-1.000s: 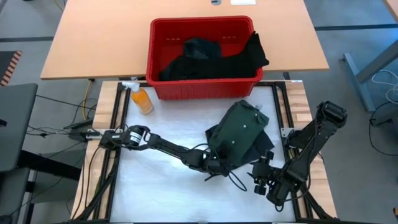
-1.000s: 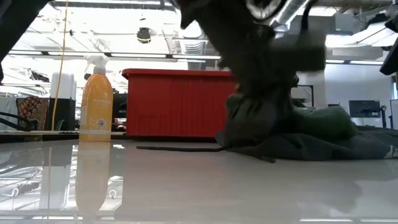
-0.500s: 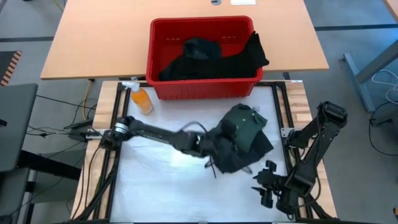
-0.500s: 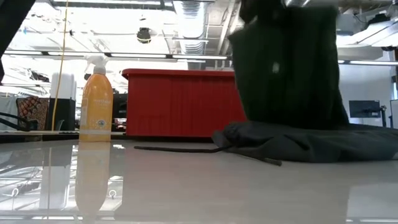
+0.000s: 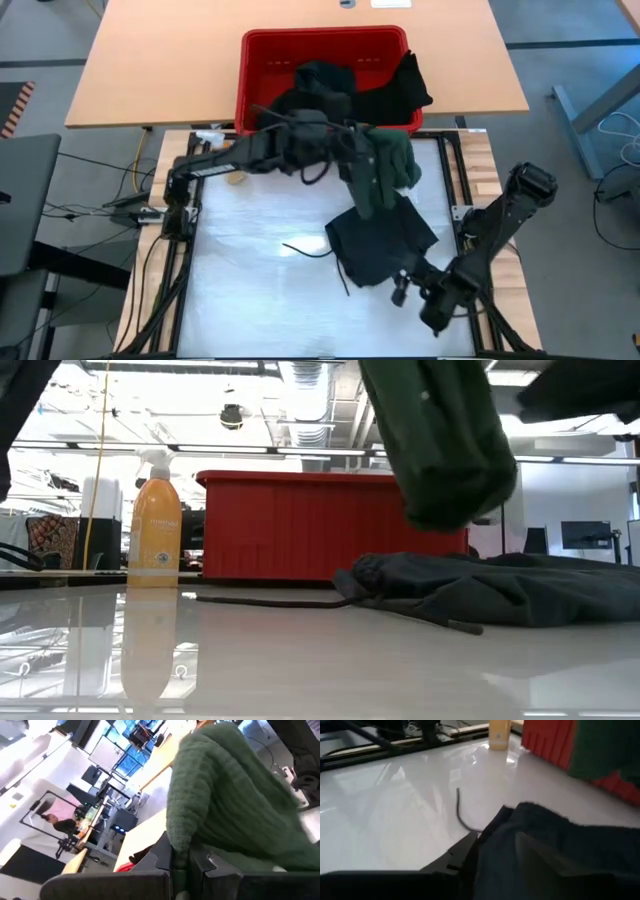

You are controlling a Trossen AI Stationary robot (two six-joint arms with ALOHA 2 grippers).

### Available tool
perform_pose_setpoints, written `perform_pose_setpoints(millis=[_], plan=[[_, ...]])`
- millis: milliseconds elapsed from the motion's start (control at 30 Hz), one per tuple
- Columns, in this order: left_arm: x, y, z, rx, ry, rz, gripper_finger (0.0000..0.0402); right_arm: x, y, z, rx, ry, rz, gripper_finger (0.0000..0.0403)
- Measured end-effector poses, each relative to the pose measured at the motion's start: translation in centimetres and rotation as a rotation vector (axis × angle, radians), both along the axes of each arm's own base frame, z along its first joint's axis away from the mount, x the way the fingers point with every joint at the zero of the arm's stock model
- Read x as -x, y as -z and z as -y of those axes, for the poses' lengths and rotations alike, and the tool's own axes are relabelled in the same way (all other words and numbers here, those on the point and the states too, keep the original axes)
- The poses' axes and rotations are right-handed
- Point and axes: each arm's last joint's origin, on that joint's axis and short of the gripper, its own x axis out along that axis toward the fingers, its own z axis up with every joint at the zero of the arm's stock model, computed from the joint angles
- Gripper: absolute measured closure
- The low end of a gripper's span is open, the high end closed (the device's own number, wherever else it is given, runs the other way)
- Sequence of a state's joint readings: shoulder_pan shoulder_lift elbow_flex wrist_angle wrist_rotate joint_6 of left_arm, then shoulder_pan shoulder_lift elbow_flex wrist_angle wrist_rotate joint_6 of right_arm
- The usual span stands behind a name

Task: Fold laundry
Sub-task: Stack the folded dark green shirt on top of the folded black shorts

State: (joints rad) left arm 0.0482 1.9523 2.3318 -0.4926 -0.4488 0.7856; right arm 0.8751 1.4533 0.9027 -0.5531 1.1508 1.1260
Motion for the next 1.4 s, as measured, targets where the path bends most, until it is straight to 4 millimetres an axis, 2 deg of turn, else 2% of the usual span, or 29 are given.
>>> perform_pose_setpoints(millis=[133,233,300,467,600,733,833,933,1167,1233,1333,1400], plan=[[1.5,-1.0,-0.2,0.003,0.022,-0.029,0.0401,-1.6,-0.3,1.1,0.063,0.028,-0.014,0.0297],[1.8,-0.9,0.2,0.011,0.067,-0.059,0.0401,-2.4,-0.4,2.4,0.110,0.066,-0.043,0.0367],[1.7,-0.7,0.8,0.020,0.107,-0.072,0.0401,-2.9,-0.6,3.1,0.132,0.103,-0.032,0.0387],[1.5,-0.5,1.8,0.023,0.146,-0.080,0.0401,-3.9,-0.4,4.4,0.162,0.087,-0.127,0.0380],[1.5,-0.2,2.5,0.023,0.168,-0.107,0.0400,-0.9,0.4,3.5,0.108,-0.018,-0.161,0.0387],[1.5,0.0,2.9,0.016,0.210,-0.126,0.0400,2.4,1.1,1.2,-0.084,-0.269,-0.129,0.0384],[1.4,0.0,3.1,-0.003,0.264,-0.136,0.0400,4.7,1.7,-0.6,-0.215,-0.424,-0.017,0.0381],[1.4,-0.1,3.3,-0.047,0.345,-0.147,0.0400,6.1,2.6,-1.8,-0.259,-0.511,0.090,0.0381],[-0.7,1.0,3.0,-0.203,0.398,-0.151,0.0400,6.1,3.7,-2.9,-0.263,-0.493,0.188,0.0382],[-2.1,2.4,2.6,-0.242,0.423,-0.189,0.0400,5.9,3.9,-3.0,-0.257,-0.479,0.189,0.0382],[-3.4,3.2,2.1,-0.364,0.411,-0.188,0.0400,5.7,3.7,-3.2,-0.256,-0.475,0.193,0.0381],[-4.3,2.5,1.4,-0.408,0.401,-0.043,0.0400,5.8,3.5,-3.4,-0.266,-0.484,0.199,0.0381]])
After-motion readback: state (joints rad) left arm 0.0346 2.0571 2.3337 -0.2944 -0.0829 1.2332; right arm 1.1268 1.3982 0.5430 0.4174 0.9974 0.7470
